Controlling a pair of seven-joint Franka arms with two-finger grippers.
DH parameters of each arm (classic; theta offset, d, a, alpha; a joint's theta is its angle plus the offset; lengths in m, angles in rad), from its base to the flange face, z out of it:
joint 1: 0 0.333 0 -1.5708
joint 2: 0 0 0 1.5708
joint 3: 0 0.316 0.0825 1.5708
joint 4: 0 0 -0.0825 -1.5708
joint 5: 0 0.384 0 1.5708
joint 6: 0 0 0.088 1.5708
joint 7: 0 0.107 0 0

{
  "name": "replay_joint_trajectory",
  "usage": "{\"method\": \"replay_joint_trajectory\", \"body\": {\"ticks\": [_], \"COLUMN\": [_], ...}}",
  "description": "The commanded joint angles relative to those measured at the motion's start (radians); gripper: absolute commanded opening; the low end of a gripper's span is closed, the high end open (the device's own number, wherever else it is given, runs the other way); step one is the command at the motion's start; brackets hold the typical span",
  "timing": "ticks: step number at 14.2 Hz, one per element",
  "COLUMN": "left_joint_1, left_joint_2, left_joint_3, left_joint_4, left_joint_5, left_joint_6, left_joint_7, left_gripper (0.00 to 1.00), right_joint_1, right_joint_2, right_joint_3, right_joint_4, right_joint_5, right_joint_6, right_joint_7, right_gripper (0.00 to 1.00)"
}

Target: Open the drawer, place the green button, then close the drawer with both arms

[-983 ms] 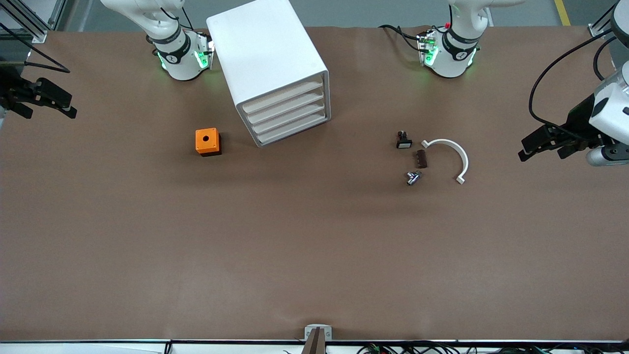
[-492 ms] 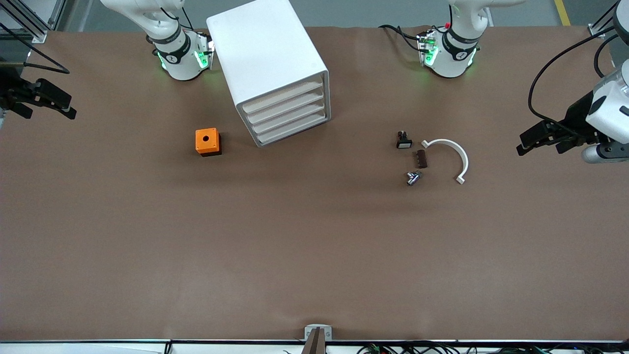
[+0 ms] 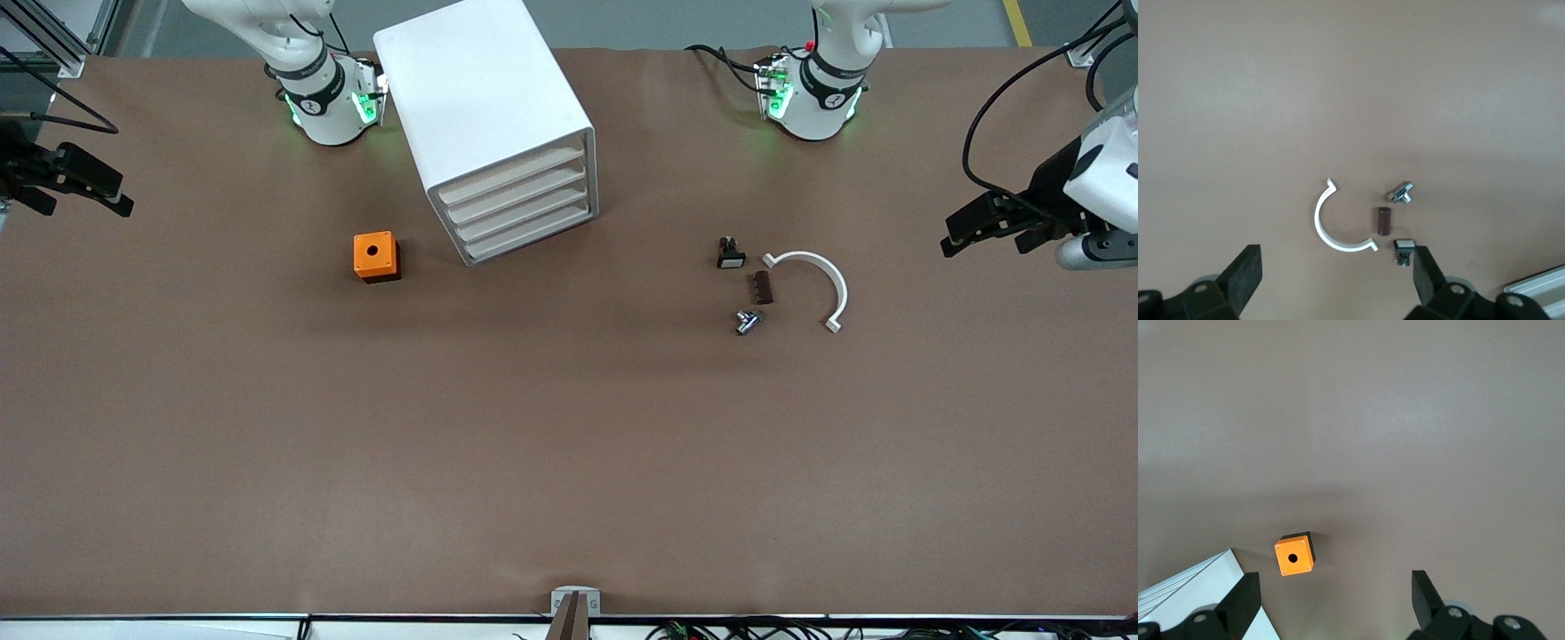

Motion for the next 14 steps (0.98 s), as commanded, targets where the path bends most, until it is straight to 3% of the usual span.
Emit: {"method": "replay_joint_trajectory", "body": {"ticks": [1,14], "left_joint_1": [0.000,0.001], "left_joint_2": [-0.007,-0.002], "left_joint_3": [-0.006,-0.003], "left_joint_4": [0.017,0.036], "left_joint_5": [0.025,0.025], "left_joint_6": [-0.038,-0.038], "left_joint_7": [0.004,-0.002], "left_gripper": [1.00,1.00], "right_joint_1": [-0.018,-0.008], "right_joint_2": [-0.031,-0.031], "right_joint_3": [0.011,0.019], "right_joint_4": [-0.031,-0.031], "right_joint_5": [0.017,-0.025], "right_joint_6": [0.014,0.033], "right_joint_7": [-0.008,-0.017], "right_gripper": [1.00,1.00]}}
